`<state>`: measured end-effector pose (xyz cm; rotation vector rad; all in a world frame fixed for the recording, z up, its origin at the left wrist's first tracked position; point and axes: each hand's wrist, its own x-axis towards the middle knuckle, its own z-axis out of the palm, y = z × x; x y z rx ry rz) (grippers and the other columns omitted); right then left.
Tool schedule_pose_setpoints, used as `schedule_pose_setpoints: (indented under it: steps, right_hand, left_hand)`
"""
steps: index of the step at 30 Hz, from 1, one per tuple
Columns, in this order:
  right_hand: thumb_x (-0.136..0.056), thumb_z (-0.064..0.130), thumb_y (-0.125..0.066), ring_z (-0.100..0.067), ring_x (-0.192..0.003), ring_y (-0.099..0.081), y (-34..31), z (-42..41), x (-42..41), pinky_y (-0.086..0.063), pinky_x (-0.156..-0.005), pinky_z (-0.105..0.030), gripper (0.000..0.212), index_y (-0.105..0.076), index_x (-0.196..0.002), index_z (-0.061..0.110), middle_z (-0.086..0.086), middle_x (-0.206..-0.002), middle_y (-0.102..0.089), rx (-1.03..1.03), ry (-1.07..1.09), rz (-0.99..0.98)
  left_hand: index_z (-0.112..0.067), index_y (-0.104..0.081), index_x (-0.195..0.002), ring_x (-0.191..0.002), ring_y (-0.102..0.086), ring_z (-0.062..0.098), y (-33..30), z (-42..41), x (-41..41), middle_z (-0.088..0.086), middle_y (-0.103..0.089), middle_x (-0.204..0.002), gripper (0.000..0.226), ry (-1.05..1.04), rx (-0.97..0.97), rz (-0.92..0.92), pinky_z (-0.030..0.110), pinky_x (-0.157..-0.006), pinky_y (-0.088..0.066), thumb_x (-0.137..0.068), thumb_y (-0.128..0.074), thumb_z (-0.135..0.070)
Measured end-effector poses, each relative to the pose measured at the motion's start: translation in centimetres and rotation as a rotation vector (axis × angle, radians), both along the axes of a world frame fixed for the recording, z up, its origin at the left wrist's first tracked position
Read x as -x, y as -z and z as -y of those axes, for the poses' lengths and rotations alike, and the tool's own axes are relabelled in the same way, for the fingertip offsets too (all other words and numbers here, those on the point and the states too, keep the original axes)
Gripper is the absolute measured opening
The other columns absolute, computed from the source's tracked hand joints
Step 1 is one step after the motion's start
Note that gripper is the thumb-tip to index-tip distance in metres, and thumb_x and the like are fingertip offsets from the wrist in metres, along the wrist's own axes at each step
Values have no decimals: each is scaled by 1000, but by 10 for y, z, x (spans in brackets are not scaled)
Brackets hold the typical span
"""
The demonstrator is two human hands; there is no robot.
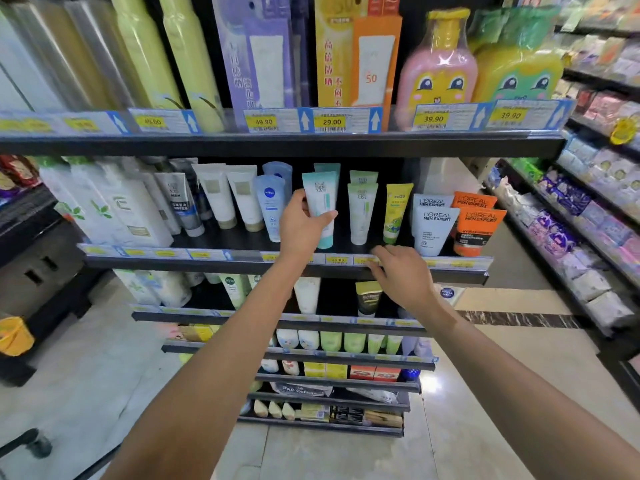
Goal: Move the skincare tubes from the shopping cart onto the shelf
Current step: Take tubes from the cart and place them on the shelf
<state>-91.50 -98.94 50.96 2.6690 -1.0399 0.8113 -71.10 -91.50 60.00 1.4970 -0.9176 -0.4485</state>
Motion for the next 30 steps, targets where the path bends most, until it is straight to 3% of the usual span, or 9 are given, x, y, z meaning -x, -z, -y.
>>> schedule_pose_setpoints:
  steps: [7, 21, 27, 30]
  right_hand:
    - [-98, 33, -62, -24, -73, -63, 7, 0, -2, -49, -67, -37, 19, -68, -99, 16, 0, -76, -64, 35, 45, 12]
    - [-101, 33, -58, -24, -71, -57, 10, 1, -3, -45, -70, -39, 19, -65, -96, 16, 1, -75, -57, 39, 41, 21]
    - [-101, 33, -59, -23, -73, -59, 8, -1, -4, -47, -70, -39, 20, -68, -102, 15, 2, -78, -60, -4, 48, 12]
    - [-99, 31, -63, -24, -81, -63, 4, -4, -4, -50, -78, -40, 22, -71, -109, 13, 1, -85, -66, -53, 50, 46]
  left_hand:
    - [-11, -59, -115, -106, -69, 23, 29, 32, -14, 6, -72, -116, 46, -68, -158, 149, 46, -90, -59, -78, -86, -16]
    - [-12, -56, -115, -110, -67, 25, 38, 51, -16, 7, -70, -118, 43, -90, -175, 228, 45, -93, -57, -82, -83, -19]
    - [-13, -51, -132, -114, -65, 24, 39, 40, -17, 7, -67, -123, 62, -90, -206, 215, 44, -95, -56, -81, -85, -23]
    - [-13, -46, -143, -121, -58, 21, 36, 15, -12, 7, -60, -132, 65, -78, -214, 261, 40, -102, -52, -88, -79, -24]
